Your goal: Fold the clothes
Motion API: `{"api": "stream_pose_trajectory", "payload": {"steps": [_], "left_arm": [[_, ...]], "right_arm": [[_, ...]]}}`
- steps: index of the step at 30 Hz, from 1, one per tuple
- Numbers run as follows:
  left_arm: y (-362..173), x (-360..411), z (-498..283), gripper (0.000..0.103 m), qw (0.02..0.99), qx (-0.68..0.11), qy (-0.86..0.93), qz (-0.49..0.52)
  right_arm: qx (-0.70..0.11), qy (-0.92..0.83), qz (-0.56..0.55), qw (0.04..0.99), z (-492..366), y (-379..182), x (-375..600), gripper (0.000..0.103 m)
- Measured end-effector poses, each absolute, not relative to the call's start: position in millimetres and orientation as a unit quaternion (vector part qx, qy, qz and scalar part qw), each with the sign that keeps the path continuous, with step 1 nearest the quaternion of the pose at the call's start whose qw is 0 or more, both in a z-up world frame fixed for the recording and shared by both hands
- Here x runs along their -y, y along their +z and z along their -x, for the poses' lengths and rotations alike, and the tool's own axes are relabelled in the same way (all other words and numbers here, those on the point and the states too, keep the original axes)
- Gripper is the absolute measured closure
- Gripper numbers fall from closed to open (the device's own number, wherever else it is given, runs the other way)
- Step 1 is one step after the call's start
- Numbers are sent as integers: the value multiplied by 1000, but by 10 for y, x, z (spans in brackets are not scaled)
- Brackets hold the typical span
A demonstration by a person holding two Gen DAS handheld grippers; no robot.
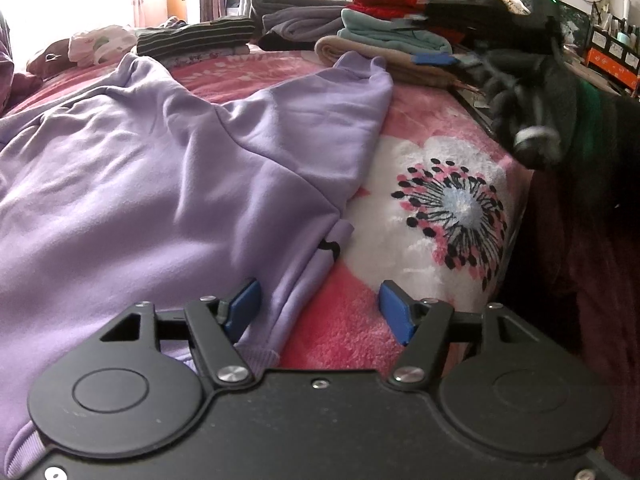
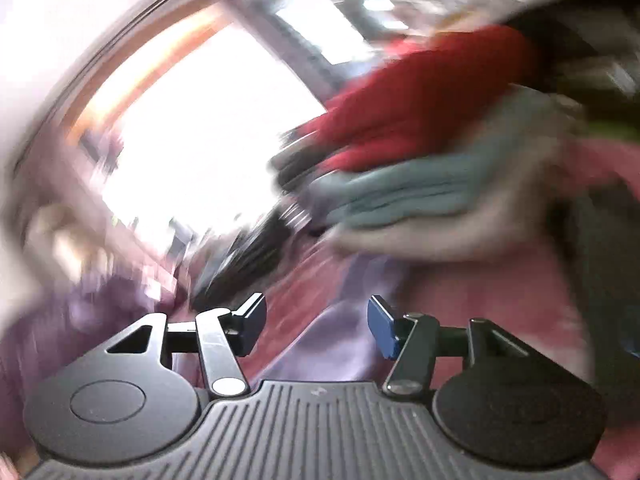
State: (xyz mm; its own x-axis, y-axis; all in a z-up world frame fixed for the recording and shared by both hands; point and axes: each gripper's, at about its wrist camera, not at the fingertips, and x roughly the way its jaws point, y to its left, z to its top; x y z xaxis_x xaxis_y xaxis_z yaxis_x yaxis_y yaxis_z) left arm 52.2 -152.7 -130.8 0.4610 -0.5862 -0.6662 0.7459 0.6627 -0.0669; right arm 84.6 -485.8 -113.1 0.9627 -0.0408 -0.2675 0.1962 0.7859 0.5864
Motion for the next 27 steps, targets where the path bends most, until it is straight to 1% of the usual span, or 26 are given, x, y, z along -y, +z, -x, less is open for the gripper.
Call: {"api": "stream_pose_trajectory", "payload": {"steps": [4, 6, 8, 9, 11, 14, 15, 17, 19, 21, 24, 27], "left_arm": [[-1312, 1518, -515, 39, 846, -338, -394, -118], [-1313, 1511, -515, 39, 846, -338, -395, -119], [-1313, 1501, -517, 39, 845, -338, -397, -119], [-1313, 1495, -519, 39, 845, -338, -397, -119], [-1312, 1487, -525, 39, 844, -338, -399, -120], [-1311, 1494, -531, 39, 842, -339, -401, -124], [-1311, 1496, -534, 38, 841, -339, -401, -126], [-1310, 1496, -534, 38, 839, -341, -404, -129], [-1309, 1497, -533, 37, 837, -342, -406, -130], [-1311, 1497, -528, 36, 835, -342, -410, -133], [-1272, 1473, -500, 36, 827, -342, -424, -138], [-1138, 1341, -519, 36, 823, -337, -444, -108]], "right_arm": [[-166, -22, -228, 959, -1253, -1181, 4565, 46], [-192, -55, -244, 949, -1347, -1311, 4670, 47], [-208, -105, -277, 932, -1374, -1452, 4878, 56], [-190, -112, -333, 917, -1305, -1505, 5106, 66], [-193, -128, -326, 917, -1240, -1474, 5197, 68], [-196, -136, -280, 930, -1150, -1386, 5110, 67], [-194, -137, -268, 934, -1110, -1354, 5062, 65], [-178, -124, -249, 944, -1021, -1292, 4929, 64], [-167, -102, -235, 952, -1002, -1233, 4832, 59], [-170, -72, -227, 956, -1103, -1222, 4764, 53], [-196, -50, -228, 952, -1253, -1278, 4659, 52], [-203, -16, -238, 950, -1303, -1253, 4536, 50]]}}
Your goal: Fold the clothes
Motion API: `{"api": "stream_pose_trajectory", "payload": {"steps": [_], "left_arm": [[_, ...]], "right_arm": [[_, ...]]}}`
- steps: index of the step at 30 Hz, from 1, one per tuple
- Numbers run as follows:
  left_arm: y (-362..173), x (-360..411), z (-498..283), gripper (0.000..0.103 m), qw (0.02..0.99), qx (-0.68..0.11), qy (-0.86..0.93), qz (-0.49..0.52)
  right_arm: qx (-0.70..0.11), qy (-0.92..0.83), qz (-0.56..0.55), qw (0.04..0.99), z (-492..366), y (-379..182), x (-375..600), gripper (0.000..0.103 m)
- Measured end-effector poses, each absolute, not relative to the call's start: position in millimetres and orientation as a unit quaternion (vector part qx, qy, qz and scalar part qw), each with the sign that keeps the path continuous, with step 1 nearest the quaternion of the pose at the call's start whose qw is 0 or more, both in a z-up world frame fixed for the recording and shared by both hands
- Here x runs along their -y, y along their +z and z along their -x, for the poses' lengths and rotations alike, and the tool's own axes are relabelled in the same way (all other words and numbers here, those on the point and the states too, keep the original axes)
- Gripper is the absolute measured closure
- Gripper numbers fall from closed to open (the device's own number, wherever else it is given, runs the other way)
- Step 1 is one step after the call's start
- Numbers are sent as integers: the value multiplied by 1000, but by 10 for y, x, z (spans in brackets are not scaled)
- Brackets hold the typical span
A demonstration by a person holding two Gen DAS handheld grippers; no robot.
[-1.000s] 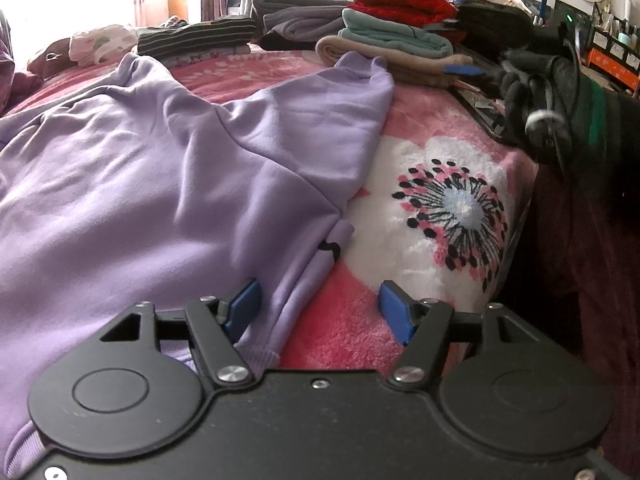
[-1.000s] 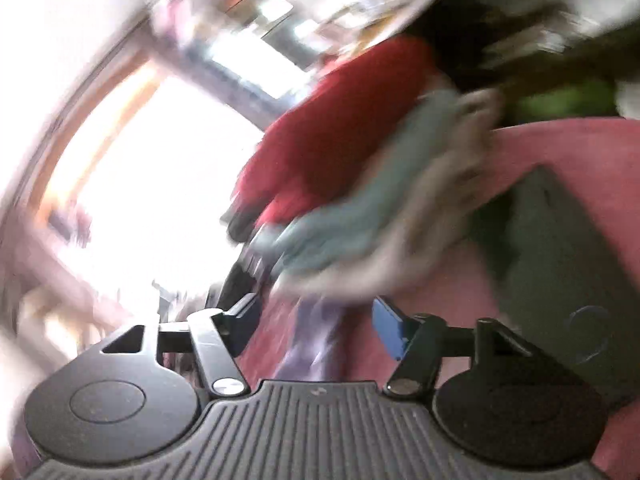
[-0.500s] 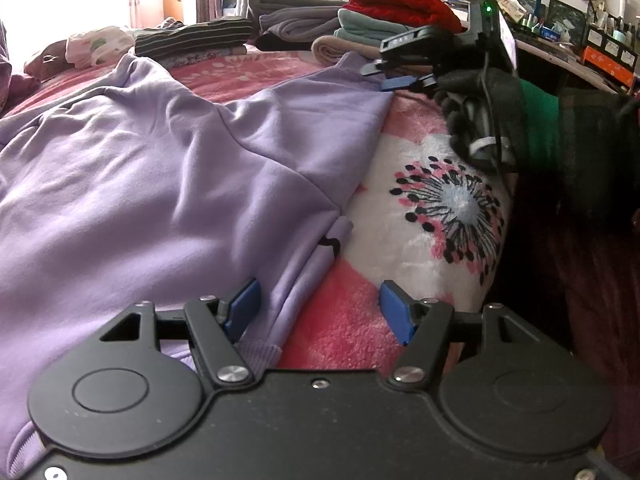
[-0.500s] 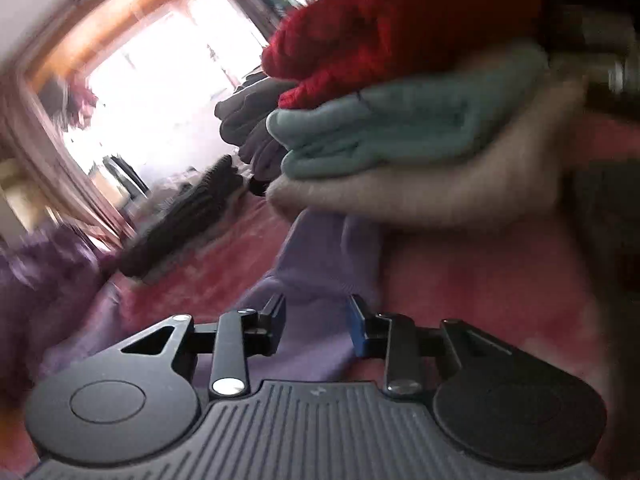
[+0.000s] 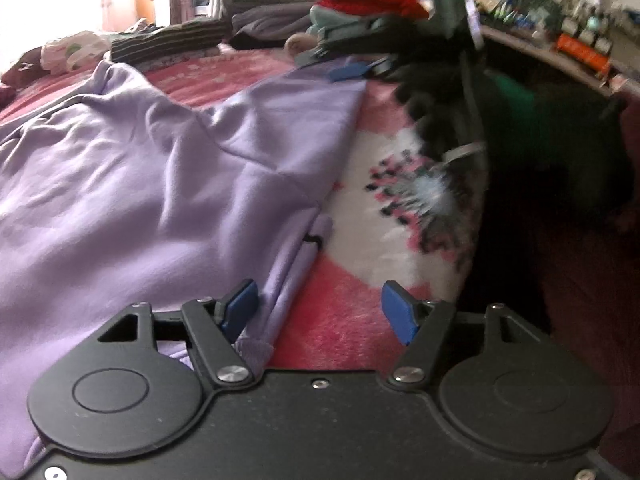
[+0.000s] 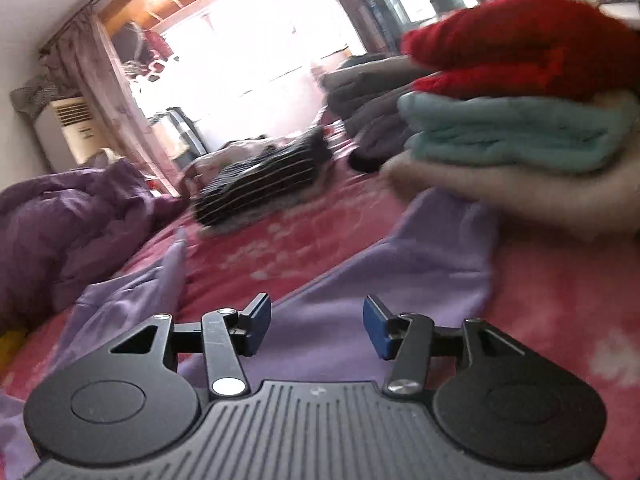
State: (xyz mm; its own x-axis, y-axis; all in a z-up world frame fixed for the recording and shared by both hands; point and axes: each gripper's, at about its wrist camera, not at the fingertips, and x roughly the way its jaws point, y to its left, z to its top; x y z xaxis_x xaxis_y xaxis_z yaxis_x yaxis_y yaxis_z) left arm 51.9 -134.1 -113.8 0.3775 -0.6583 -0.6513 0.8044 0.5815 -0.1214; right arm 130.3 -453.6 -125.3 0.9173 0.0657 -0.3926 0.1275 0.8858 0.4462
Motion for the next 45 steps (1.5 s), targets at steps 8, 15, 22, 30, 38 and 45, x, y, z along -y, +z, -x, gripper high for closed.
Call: {"api": "stream_pose_trajectory", "payload": {"steps": [8, 15, 22, 30, 38, 45], "left_arm": [[-928, 641, -1105, 38, 884, -308, -349, -25], [-987, 415, -1564, 38, 886, -328, -326, 28], [-1190, 847, -1419, 38, 839, -362, -407, -8], [-1307, 895, -1430, 39, 833, -366, -414, -9], [-1326, 855, -1503, 38, 825, -374, -423, 12], [-1263, 826, -1485, 32, 816, -380, -436, 11]], "right_arm": [[-224, 107, -199, 948, -1522, -1001, 3949, 47], [-265, 130, -154, 943, -2315, -646, 3499, 43], [-331, 121, -97, 931, -3471, -666, 3168, 45], [-337, 245, -260, 871, -3936, -997, 3535, 93], [-353, 178, -292, 871, -3833, -1451, 3928, 95], [-344, 111, -170, 917, -3671, -1144, 3631, 55]]}}
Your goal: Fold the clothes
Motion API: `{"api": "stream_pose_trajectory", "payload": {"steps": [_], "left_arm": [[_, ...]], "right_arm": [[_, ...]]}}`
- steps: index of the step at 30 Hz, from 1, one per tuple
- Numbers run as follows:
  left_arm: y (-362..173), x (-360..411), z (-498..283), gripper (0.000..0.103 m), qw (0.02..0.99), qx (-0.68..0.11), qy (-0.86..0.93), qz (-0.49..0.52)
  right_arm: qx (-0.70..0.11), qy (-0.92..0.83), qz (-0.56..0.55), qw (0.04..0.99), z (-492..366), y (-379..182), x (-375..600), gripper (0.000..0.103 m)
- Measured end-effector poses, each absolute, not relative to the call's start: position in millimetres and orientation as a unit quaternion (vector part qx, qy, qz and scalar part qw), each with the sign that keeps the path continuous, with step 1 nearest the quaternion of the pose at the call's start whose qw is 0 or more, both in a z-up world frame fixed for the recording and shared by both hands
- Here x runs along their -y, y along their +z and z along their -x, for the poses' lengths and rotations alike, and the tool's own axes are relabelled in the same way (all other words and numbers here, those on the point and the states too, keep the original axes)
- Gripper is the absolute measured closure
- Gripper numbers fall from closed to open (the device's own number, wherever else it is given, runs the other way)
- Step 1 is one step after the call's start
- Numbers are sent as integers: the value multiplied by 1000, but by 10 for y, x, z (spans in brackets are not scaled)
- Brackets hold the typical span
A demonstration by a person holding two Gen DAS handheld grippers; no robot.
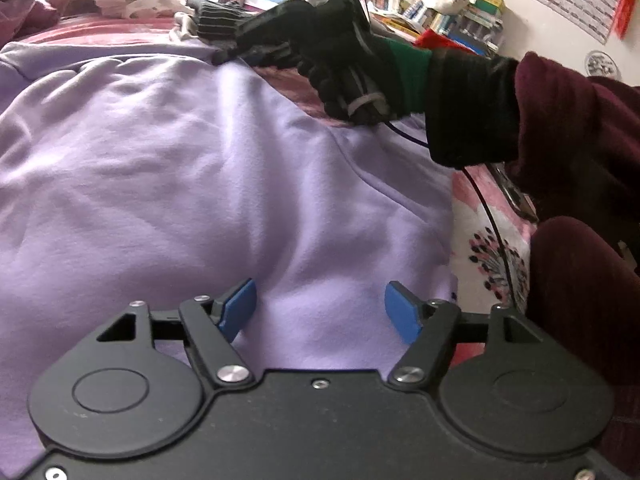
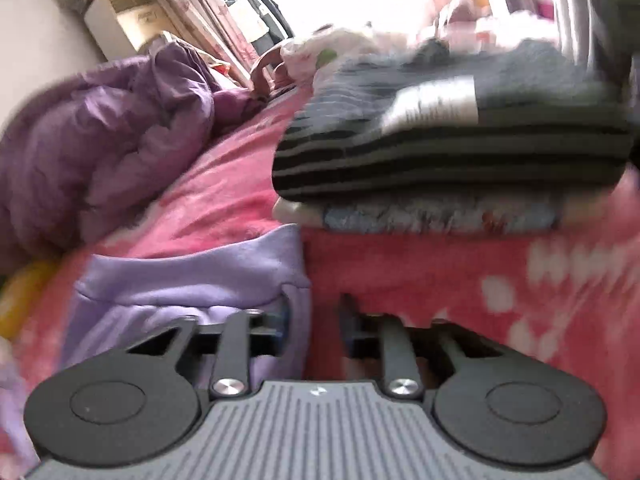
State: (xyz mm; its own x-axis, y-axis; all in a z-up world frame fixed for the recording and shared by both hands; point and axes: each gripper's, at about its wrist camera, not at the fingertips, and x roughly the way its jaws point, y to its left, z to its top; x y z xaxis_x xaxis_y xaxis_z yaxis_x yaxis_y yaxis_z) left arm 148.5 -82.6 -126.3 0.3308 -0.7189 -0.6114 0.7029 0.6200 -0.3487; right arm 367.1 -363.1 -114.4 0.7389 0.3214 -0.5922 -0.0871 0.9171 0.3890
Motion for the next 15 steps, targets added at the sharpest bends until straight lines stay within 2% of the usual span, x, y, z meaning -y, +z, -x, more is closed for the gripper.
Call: {"api": "stream_pose_trajectory", "payload": {"steps": [1, 5, 8, 10, 12, 15], "left_arm": [[-1235, 802, -1486, 32, 812, -383, -441, 13], [-997, 510, -1553, 37, 830, -347, -434, 47], [-792, 130, -1790, 52, 877, -300, -369, 74], [-712, -141, -2006, 55, 902, -278, -315, 101], [-682, -413, -2304, 64, 920, -264, -262, 121], [-702, -739, -2769, 65, 927, -263, -211, 166]], "right_arm": [[-336, 93, -147, 926, -3614, -1075, 3586, 48], [-314, 95, -98, 940, -3441, -893, 3555, 50], [-325, 100, -89, 936, -3446, -825, 3542, 50], [-329, 99, -126, 931, -3465, -831, 3619, 50], [-328, 89, -181, 923, -3511, -867, 3705, 50], [-328, 75, -238, 911, -3604, -973, 3757, 49]]}}
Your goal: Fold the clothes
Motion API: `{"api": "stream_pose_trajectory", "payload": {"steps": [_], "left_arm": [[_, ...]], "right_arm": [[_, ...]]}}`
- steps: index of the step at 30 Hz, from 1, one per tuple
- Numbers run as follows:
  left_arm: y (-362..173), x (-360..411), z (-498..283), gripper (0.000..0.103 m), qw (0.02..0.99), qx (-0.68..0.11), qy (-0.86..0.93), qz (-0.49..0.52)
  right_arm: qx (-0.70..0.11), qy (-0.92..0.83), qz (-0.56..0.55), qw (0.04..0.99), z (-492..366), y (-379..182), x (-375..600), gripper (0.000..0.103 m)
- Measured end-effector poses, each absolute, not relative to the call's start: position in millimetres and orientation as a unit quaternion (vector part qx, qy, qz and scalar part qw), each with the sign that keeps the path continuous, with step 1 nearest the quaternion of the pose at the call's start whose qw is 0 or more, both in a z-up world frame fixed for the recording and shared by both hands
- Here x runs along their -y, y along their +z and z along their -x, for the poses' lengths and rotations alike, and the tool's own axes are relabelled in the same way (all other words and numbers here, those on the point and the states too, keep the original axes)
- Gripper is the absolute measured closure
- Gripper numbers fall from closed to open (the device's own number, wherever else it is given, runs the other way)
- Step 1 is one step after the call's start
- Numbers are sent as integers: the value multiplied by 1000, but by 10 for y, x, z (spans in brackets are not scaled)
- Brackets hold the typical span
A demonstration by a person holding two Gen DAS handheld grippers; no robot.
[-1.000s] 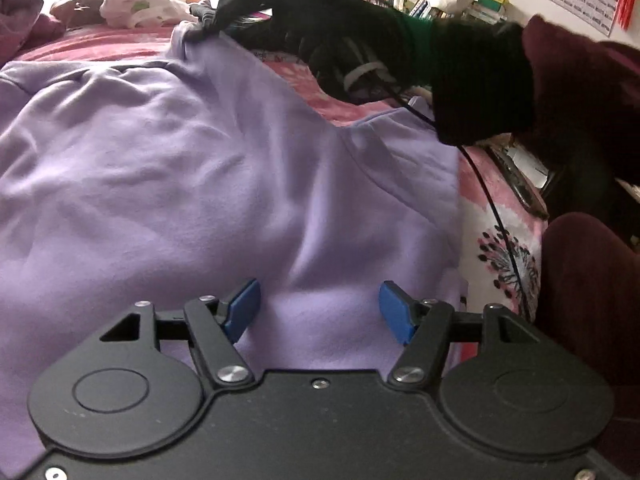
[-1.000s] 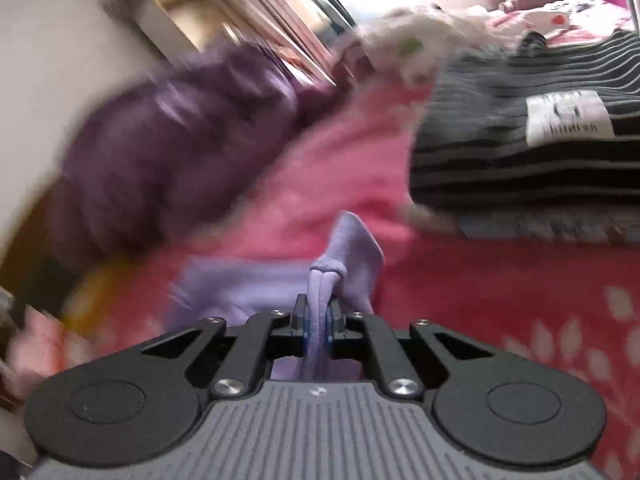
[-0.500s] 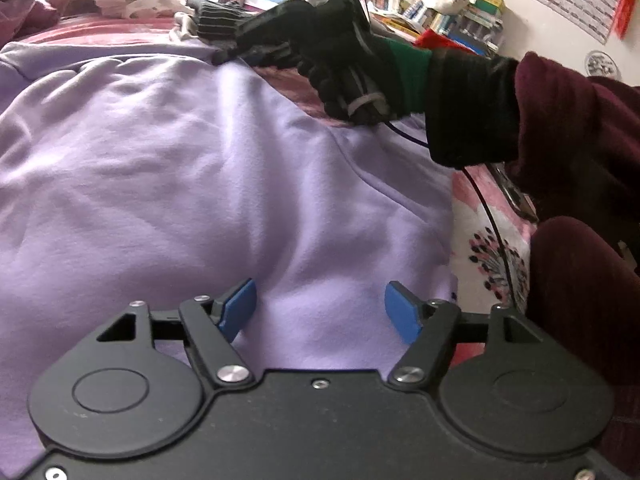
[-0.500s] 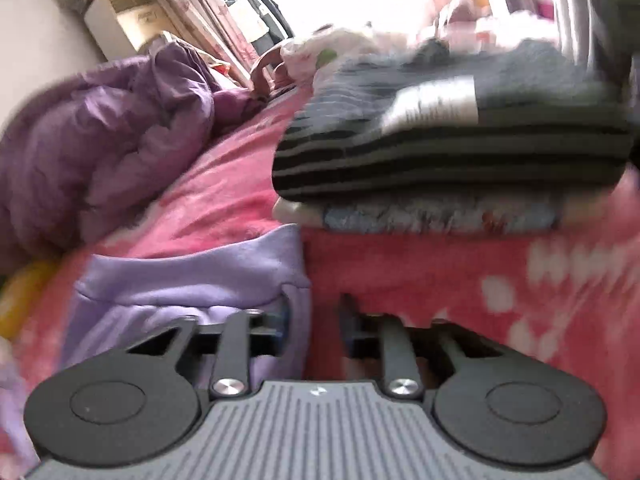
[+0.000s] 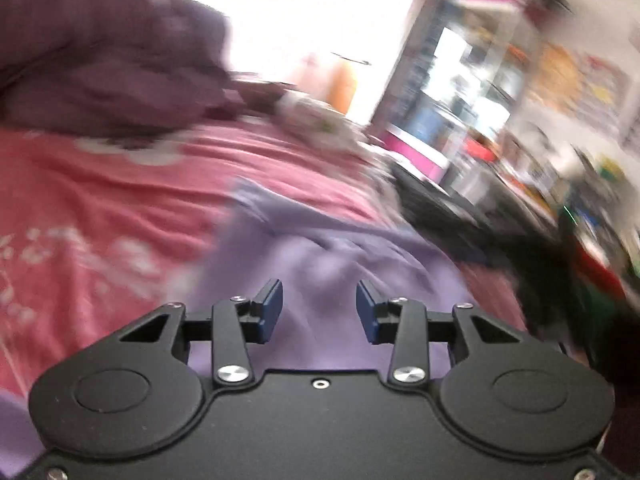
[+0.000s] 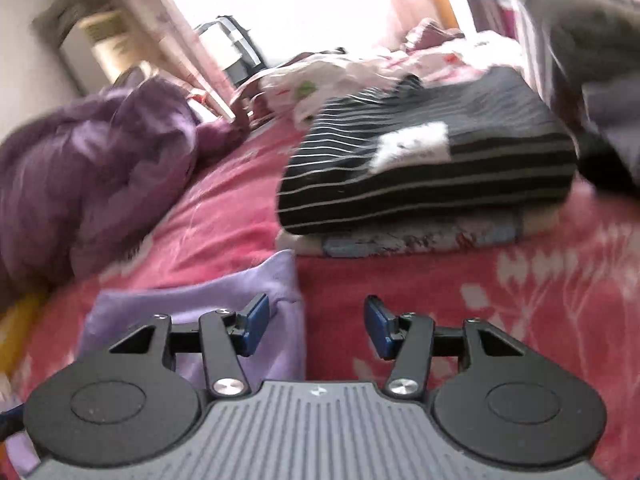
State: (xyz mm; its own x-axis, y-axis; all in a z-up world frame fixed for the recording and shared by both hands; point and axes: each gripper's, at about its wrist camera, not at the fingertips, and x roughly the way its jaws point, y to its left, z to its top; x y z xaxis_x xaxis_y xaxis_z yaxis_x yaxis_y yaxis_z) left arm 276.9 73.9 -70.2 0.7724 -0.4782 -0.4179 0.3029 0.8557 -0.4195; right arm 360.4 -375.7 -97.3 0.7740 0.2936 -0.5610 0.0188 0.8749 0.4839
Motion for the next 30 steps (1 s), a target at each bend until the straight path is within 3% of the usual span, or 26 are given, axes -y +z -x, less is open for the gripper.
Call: {"api": "stream_pose_trajectory", "payload": {"steps": [8, 9, 10, 12, 17, 20, 27, 29, 30], "left_arm": [[-869, -856, -3803, 65, 910, -297, -193, 214], [-924, -812, -3884, 82, 907, -307, -197, 211], [-978, -793, -3944, 94, 902, -316, -202, 213], [-1050, -841, -3988, 95, 892, -325, -208, 236], [-941, -1369, -3920, 96, 864, -283, -211, 359], [-1058, -1392, -3963, 96, 865, -300, -189, 355], [-1317, -1391, -4003, 95, 861, -349, -149, 338], [-1272, -1346, -3969, 90, 872, -348, -148, 311], [-1222, -1344, -3941, 86, 878, -343, -146, 299]], "right_arm": [[-323, 95, -311, 889, -3752, -1251, 3814, 50], [-322, 99, -313, 888, -3768, -1267, 3810, 50], [-322, 105, -316, 886, -3785, -1283, 3807, 57], [-325, 141, -323, 877, -3825, -1322, 3788, 90], [-239, 229, -410, 850, -3710, -1240, 3907, 90], [-299, 188, -364, 862, -3870, -1445, 3801, 90], [-321, 158, -311, 881, -3922, -1500, 3672, 92], [-321, 147, -284, 891, -3890, -1415, 3622, 90], [-319, 135, -251, 904, -3870, -1338, 3567, 80]]}}
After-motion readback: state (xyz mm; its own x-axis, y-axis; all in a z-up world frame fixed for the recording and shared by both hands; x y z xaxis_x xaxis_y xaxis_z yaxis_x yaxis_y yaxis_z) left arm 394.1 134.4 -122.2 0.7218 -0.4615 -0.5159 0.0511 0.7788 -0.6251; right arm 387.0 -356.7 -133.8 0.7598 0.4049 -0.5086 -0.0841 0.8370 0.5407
